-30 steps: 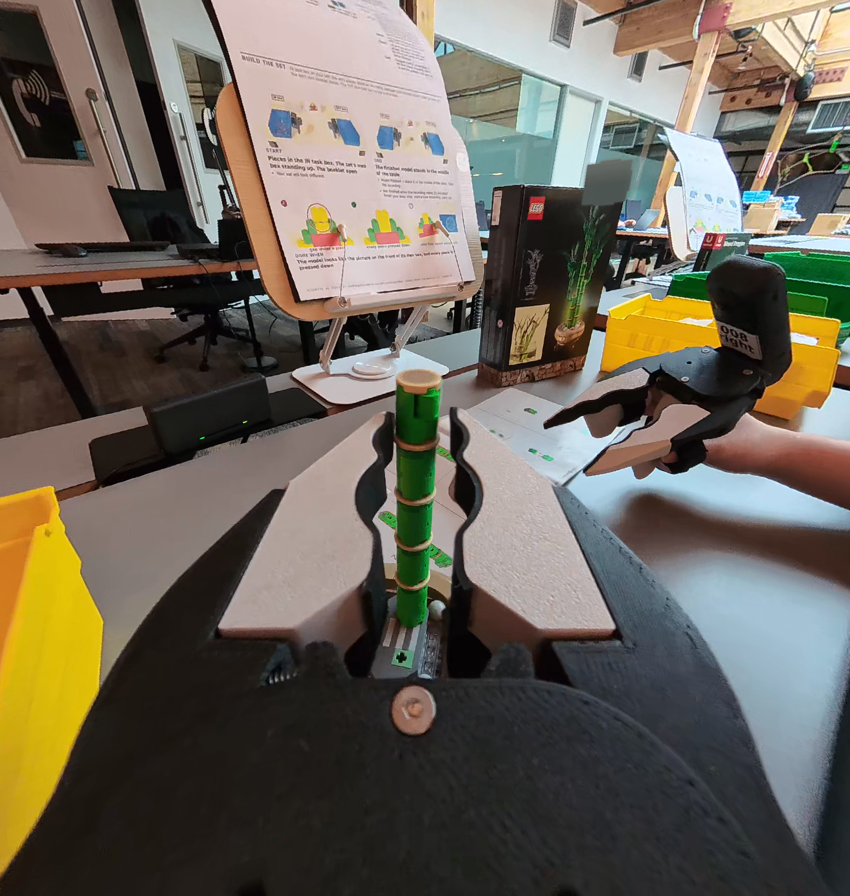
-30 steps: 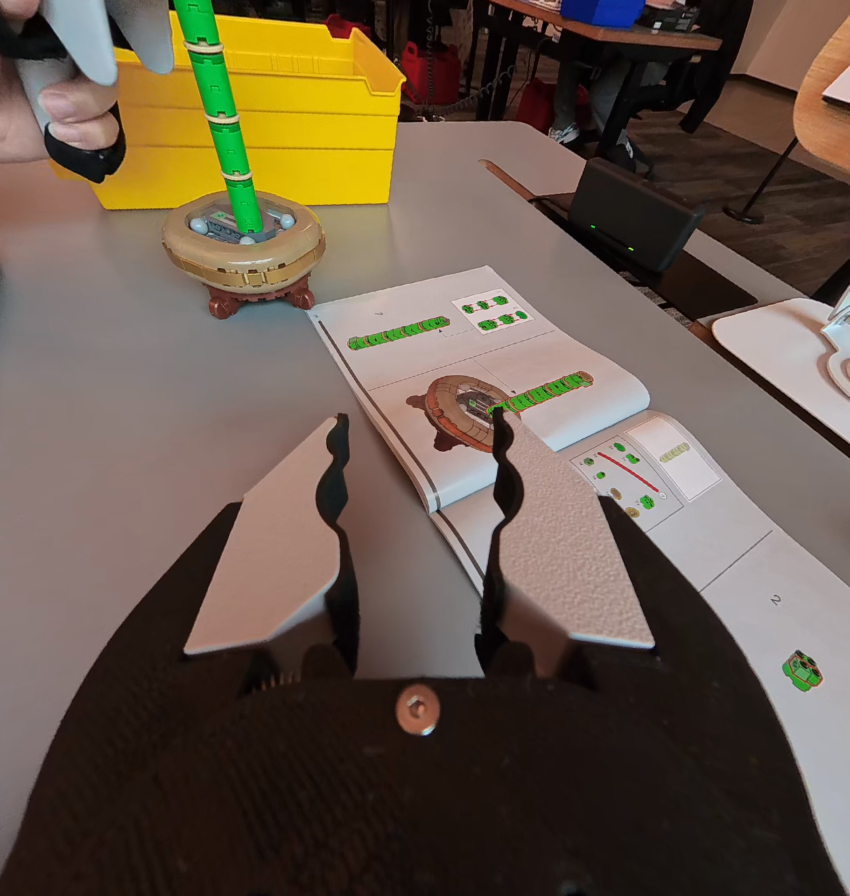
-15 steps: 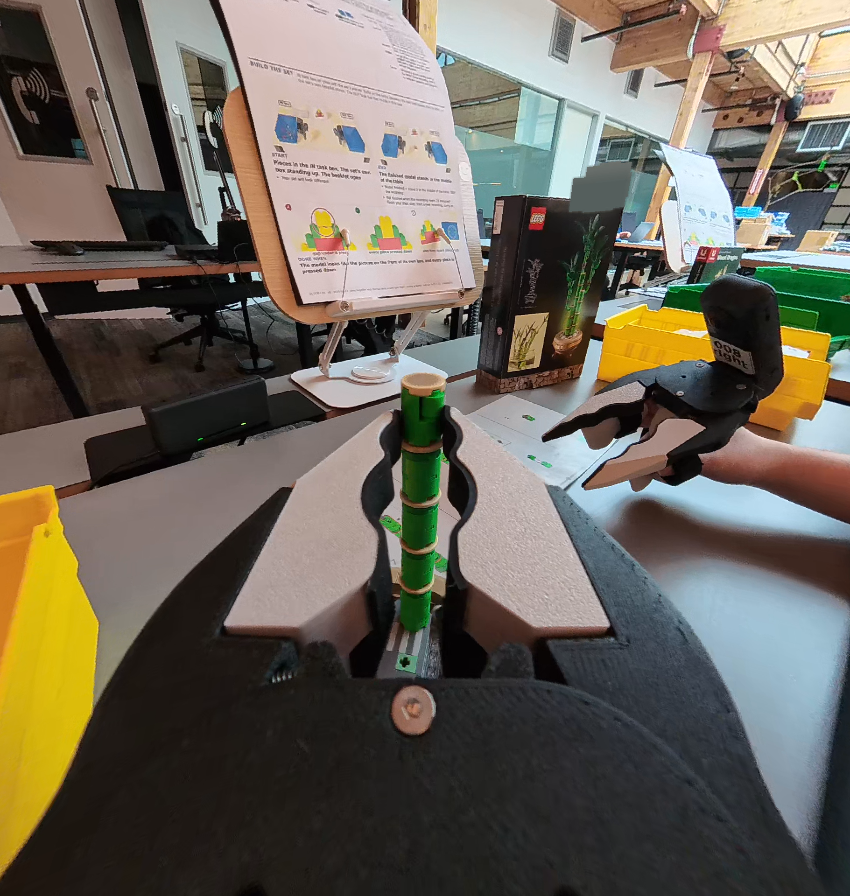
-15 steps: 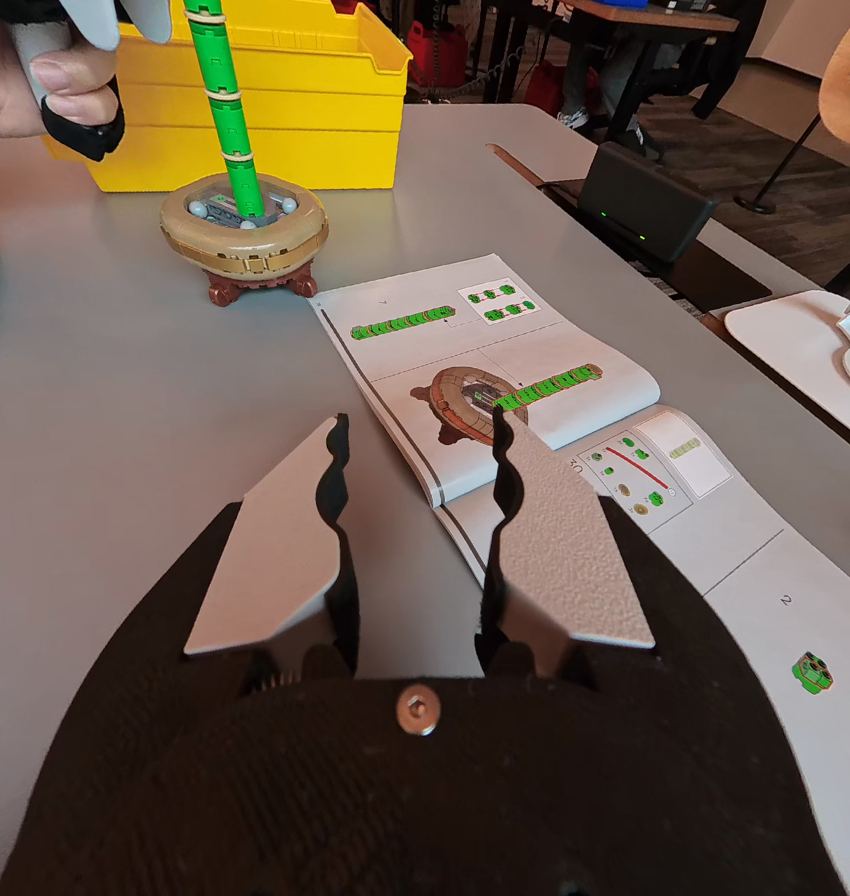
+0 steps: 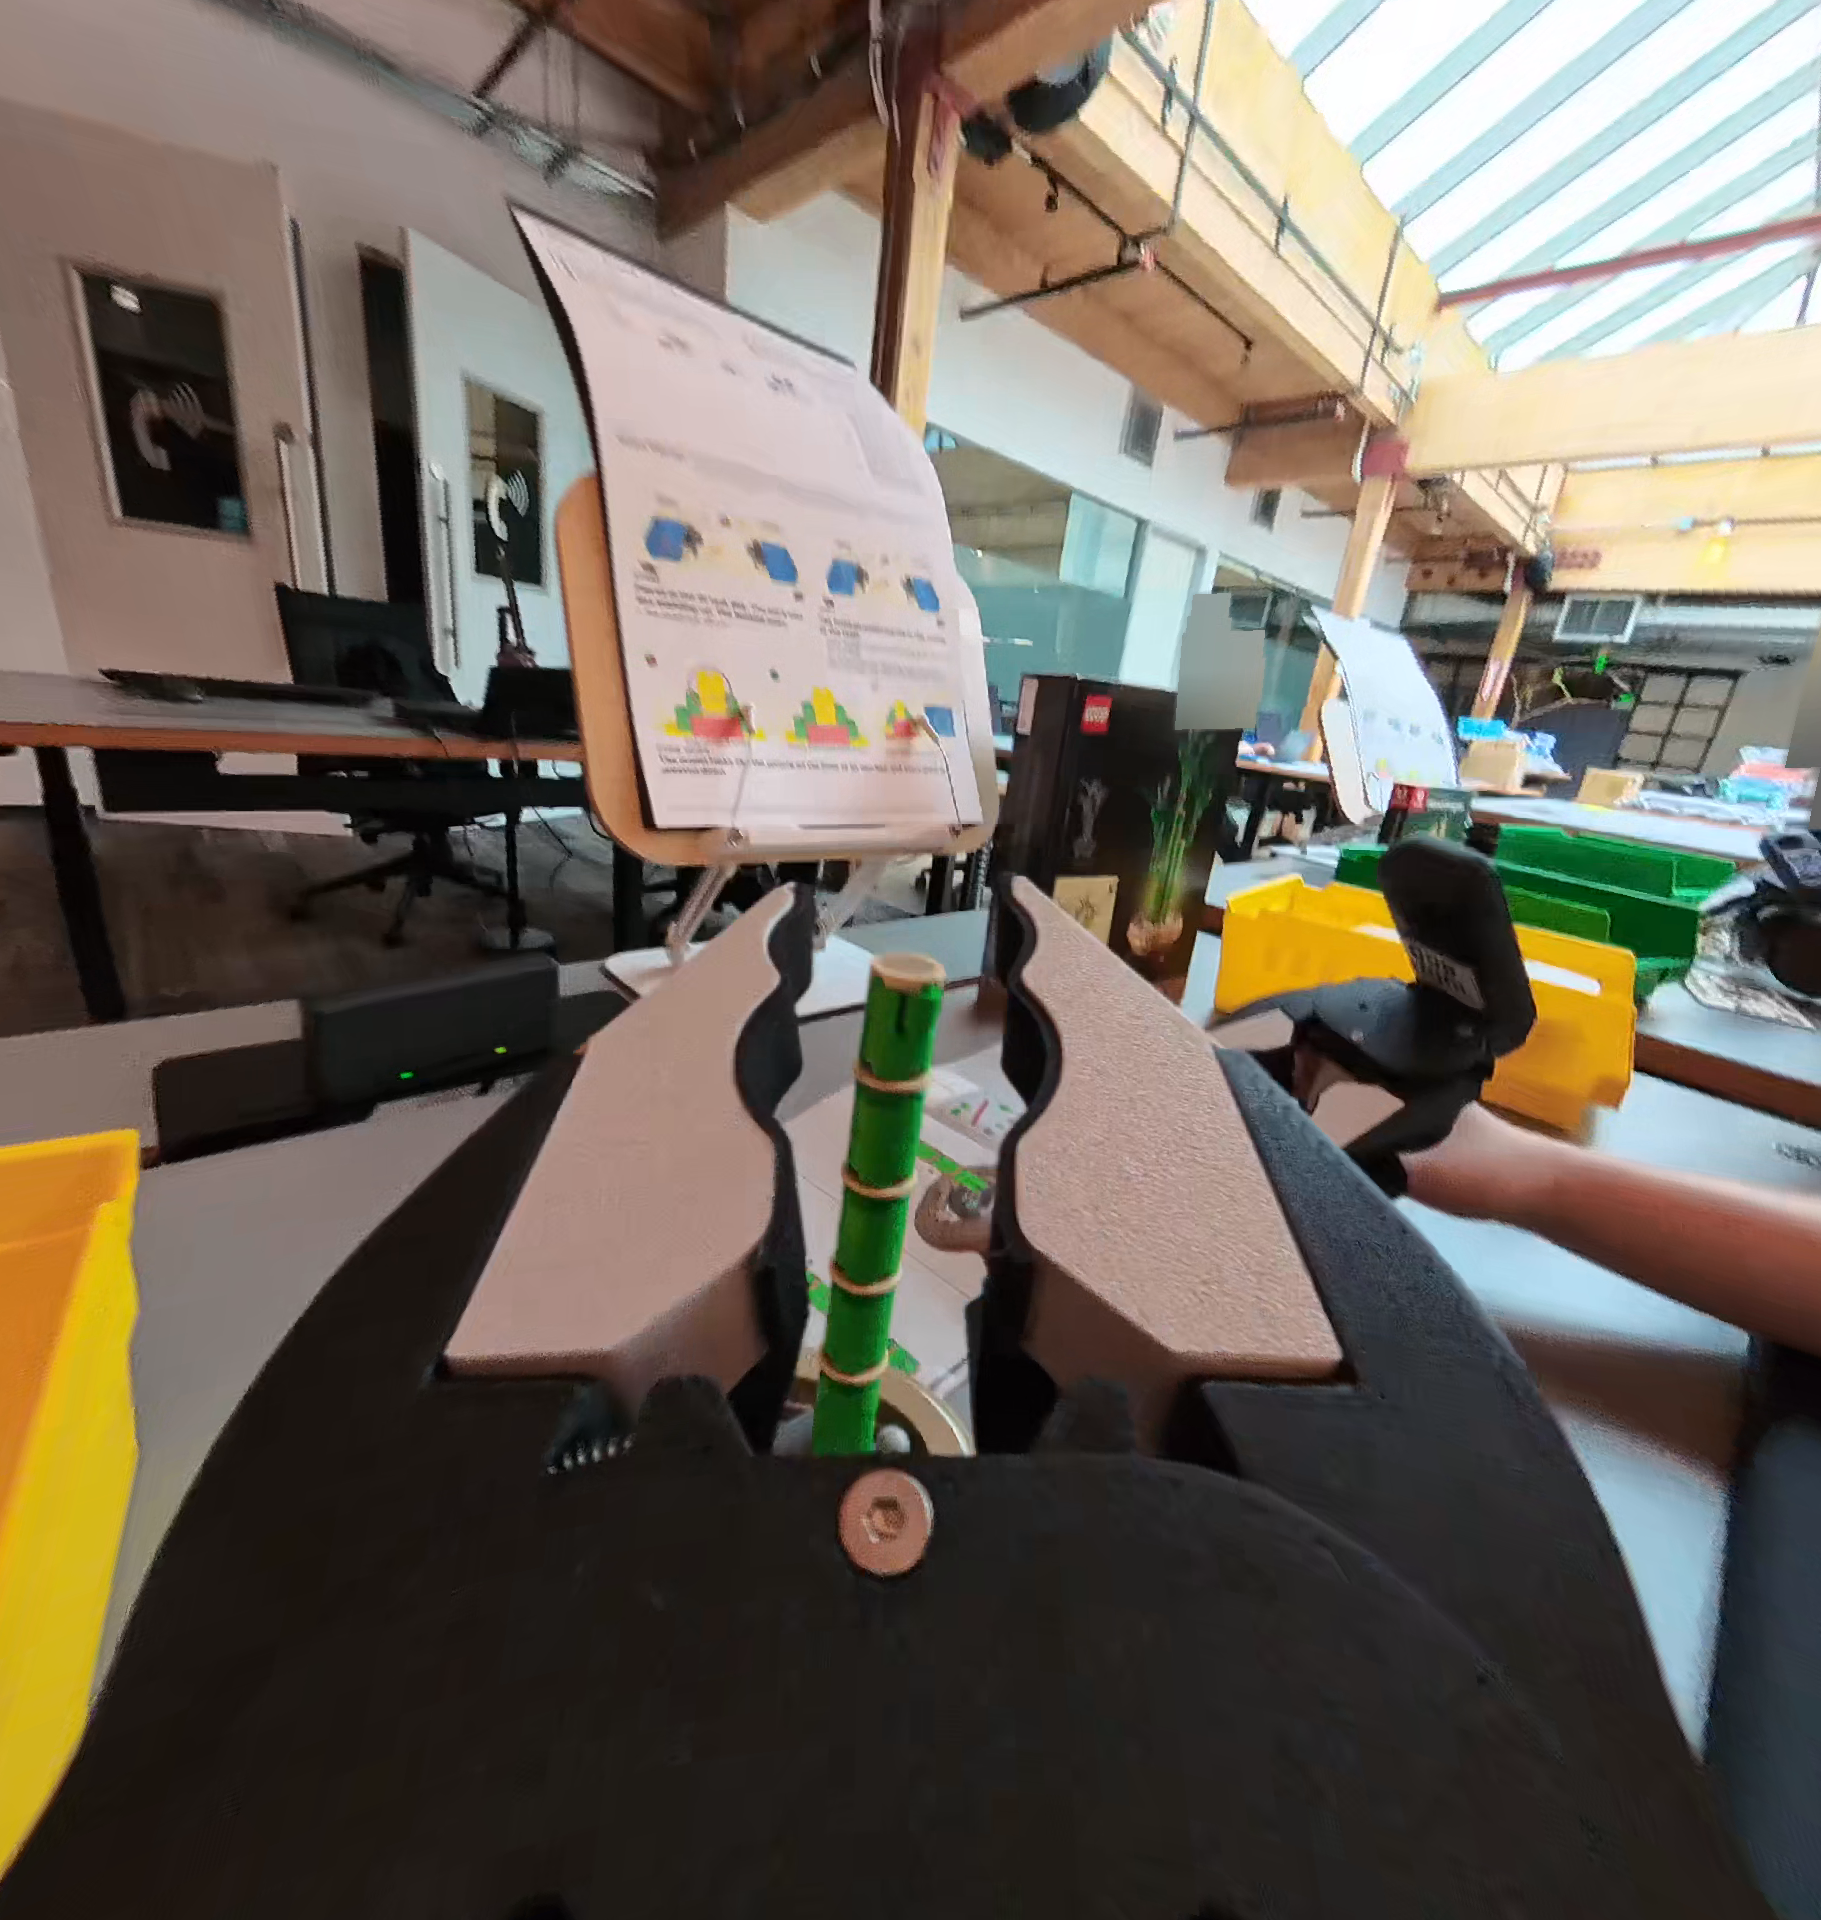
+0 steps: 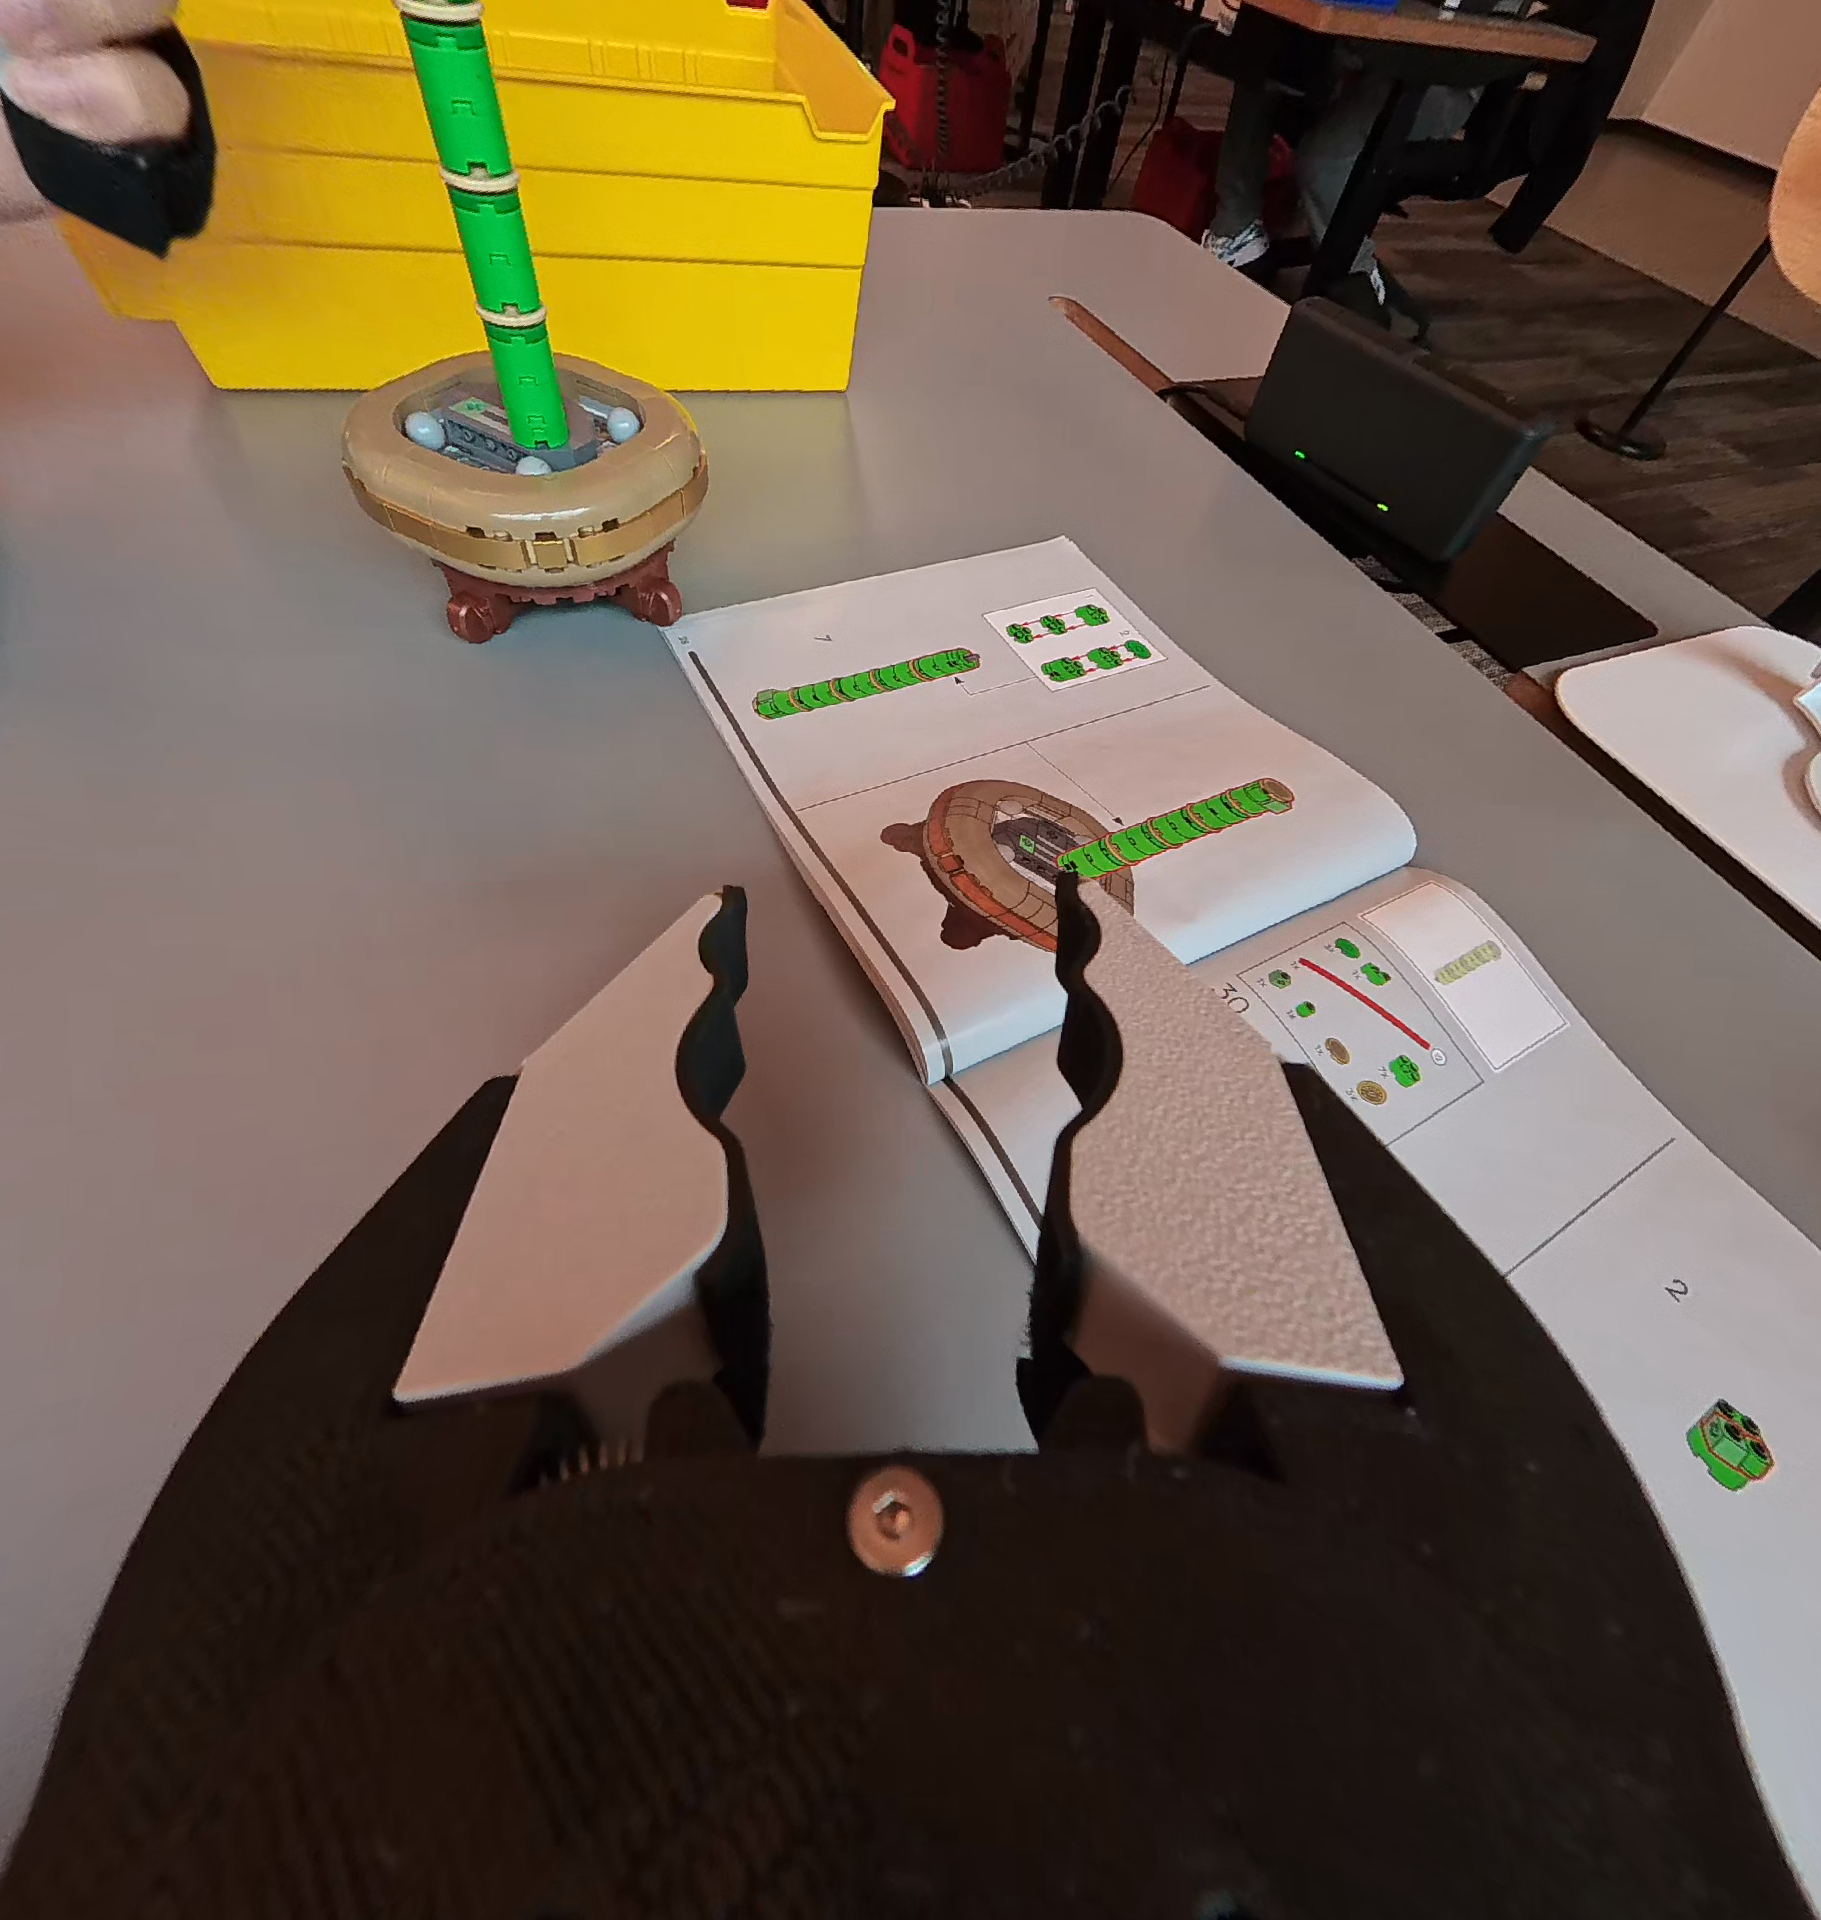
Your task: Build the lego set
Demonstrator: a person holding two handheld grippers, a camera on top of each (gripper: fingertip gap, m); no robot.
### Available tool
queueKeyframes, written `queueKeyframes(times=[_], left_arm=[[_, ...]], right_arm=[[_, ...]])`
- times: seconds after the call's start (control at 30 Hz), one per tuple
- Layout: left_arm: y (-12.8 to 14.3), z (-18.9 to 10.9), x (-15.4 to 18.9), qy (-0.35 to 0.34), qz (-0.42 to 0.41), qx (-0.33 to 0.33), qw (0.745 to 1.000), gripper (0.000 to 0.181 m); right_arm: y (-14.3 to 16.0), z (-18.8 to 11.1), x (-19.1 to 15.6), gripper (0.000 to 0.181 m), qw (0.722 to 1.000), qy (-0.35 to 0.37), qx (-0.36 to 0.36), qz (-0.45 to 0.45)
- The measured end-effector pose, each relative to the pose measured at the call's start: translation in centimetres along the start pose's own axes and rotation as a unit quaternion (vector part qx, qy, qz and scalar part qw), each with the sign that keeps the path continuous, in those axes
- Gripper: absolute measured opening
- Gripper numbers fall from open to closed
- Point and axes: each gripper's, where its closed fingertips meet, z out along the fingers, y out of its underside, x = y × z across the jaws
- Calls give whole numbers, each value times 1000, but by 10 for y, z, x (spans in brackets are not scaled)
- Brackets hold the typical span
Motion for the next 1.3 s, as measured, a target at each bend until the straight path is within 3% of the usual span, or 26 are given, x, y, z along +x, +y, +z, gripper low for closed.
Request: queueKeyframes(times=[0.07, 0.17, 0.57, 0.77, 0.87, 1.07, 1.3], left_arm=[[-6, 0, -2, -3, 7, -8, 1000, 22], [6, 8, -4, -8, 27, -69, 997, 1], [22, 16, 0, -1, 52, -148, 988, 0], [22, 18, 0, -4, 59, -157, 986, 0], [9, 20, 4, 2, 58, -140, 988, 0], [12, 20, 0, -19, 111, -224, 968, 0], [18, 17, 3, -7, 71, -228, 971, 0]], right_arm=[[0, 0, -1, 60, 1000, -1, -1, 0], [2, 0, -1, 60, 1000, 0, -5, -5], [2, 0, -2, 60, 1000, 1, -10, -12], [3, 0, -3, 60, 1000, 0, -12, -17], [2, -1, -4, 60, 1000, 0, -11, -17], [2, -1, -4, 60, 1000, 0, -12, -19], [1, -2, -4, 60, 1000, 1, -11, -22]])
